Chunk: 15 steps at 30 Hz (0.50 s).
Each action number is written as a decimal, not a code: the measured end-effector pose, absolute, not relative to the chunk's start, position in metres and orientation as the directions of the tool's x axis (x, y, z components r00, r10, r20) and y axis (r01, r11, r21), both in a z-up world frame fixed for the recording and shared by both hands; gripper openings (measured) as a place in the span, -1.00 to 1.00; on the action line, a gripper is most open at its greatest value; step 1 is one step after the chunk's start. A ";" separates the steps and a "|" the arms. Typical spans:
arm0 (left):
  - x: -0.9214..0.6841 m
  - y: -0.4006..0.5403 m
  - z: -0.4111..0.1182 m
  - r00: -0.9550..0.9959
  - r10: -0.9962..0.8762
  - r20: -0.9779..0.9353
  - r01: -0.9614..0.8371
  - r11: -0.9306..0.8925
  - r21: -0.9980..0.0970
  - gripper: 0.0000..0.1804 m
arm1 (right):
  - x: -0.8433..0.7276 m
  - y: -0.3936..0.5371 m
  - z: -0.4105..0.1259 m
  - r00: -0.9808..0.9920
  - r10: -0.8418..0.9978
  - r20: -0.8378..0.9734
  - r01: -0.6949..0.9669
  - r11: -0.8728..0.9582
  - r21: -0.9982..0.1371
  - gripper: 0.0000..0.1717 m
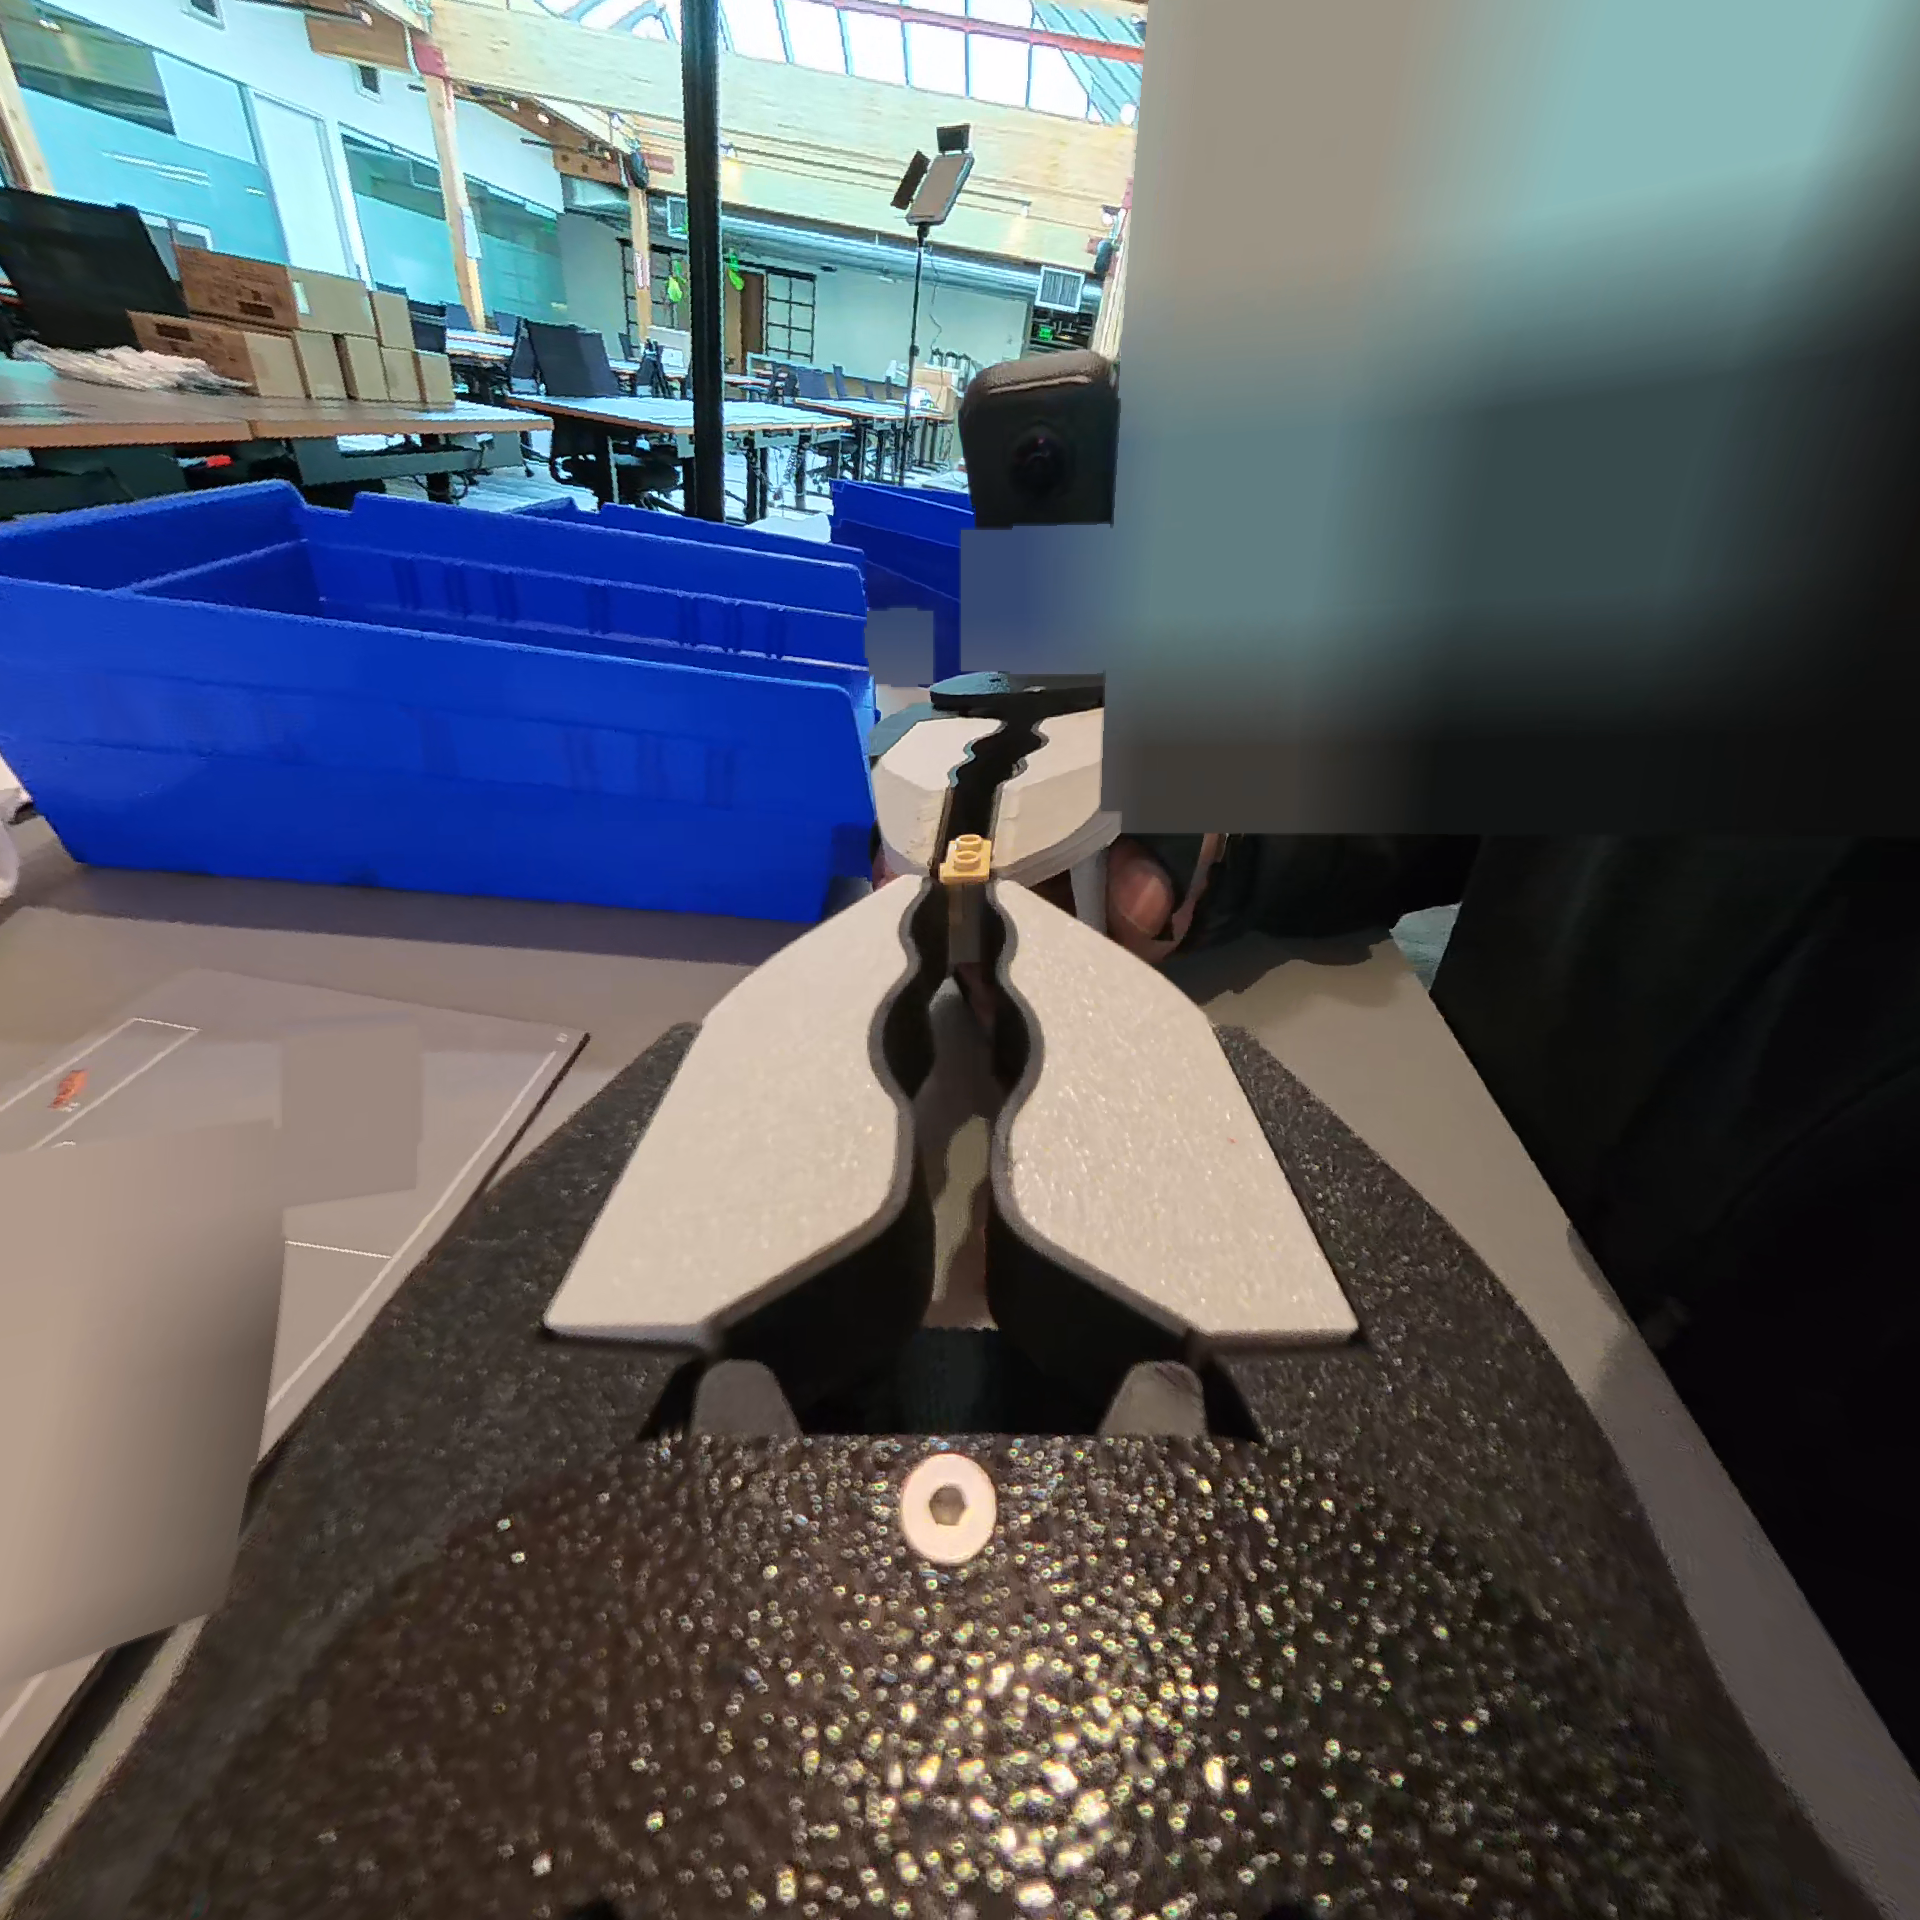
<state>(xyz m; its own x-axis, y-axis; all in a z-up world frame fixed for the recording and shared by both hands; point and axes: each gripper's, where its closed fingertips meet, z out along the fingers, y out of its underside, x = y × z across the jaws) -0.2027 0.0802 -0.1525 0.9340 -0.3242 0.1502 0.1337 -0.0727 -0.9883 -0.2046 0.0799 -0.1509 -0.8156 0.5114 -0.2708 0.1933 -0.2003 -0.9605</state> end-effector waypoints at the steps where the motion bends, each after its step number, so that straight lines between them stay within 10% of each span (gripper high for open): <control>1: -0.203 0.080 -0.152 0.935 -0.322 0.146 0.130 -0.070 -0.989 -0.94 | -0.204 0.080 -0.151 -0.816 0.511 -0.271 0.193 -0.201 -0.960 -0.91; 15: -0.204 0.082 -0.156 0.939 -0.315 0.141 0.119 -0.090 -0.989 -0.94 | -0.207 0.083 -0.154 -0.806 0.556 -0.202 0.150 -0.138 -0.979 -0.92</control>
<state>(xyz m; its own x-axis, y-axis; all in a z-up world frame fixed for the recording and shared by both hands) -0.2043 0.0825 -0.1560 0.9386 -0.3149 0.1412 0.1186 -0.0898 -0.9889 -0.2073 0.0829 -0.1543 -0.8063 0.5559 -0.2022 0.1501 -0.1383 -0.9789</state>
